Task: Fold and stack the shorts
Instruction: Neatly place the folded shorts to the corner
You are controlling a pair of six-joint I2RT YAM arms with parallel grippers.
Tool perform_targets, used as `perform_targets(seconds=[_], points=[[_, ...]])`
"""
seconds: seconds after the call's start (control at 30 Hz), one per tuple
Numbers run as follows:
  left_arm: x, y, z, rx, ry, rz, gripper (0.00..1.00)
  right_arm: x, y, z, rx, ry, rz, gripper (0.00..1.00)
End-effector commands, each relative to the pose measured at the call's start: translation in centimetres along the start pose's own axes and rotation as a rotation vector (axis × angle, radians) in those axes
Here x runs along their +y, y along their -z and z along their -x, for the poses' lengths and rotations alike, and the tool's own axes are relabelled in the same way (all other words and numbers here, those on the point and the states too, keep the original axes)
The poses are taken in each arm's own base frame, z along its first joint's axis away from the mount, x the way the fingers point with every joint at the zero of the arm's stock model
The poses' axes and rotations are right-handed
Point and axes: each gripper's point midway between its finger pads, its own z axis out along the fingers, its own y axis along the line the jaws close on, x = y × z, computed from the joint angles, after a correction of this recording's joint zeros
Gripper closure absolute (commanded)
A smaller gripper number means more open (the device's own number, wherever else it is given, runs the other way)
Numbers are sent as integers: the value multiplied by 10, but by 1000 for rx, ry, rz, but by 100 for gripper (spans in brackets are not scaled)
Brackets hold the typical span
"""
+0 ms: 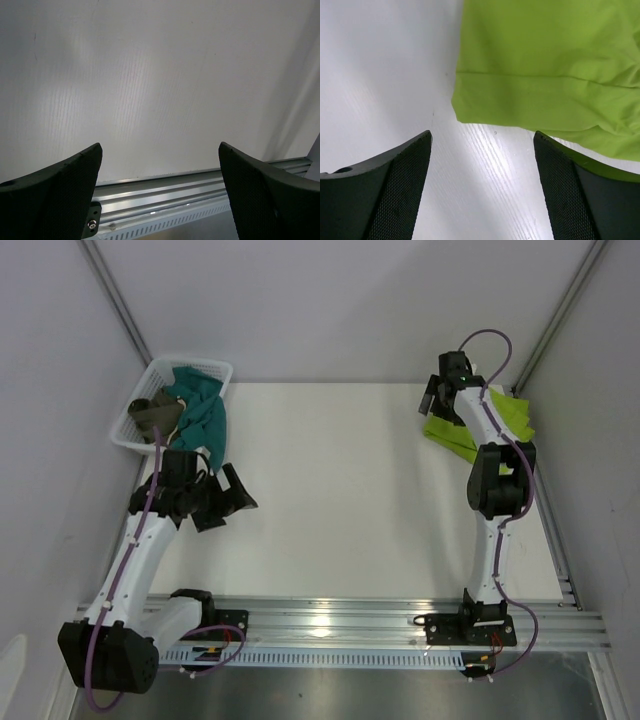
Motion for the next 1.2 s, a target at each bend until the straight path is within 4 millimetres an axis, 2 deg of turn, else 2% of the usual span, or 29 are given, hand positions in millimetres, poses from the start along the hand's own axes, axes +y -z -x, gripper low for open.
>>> perform_targets(seconds=[0.0, 0.17, 0.57, 0.7, 0.8, 1.0, 1.1, 1.17], points=[[-5, 2, 0, -20, -21, -46, 1, -10, -8, 1, 18, 18, -25, 16], [-3, 1, -3, -12, -27, -48, 1, 7, -19, -17, 14, 38, -118, 16], [-5, 0, 0, -12, -45, -49, 1, 6, -55, -49, 45, 94, -262, 28], [-4, -1, 1, -11, -49, -44, 1, 0, -59, -50, 32, 115, -304, 29], [-4, -2, 3, -9, -49, -46, 1, -5, -62, -50, 25, 133, -326, 34], [-8, -3, 9, -12, -52, -50, 1, -1, -60, -36, -23, 143, -316, 38], [-10, -3, 12, -14, -53, -51, 1, 2, -64, -31, -35, 161, -309, 53], [-10, -4, 12, -12, -52, -52, 1, 4, -65, -30, -39, 196, -301, 58]])
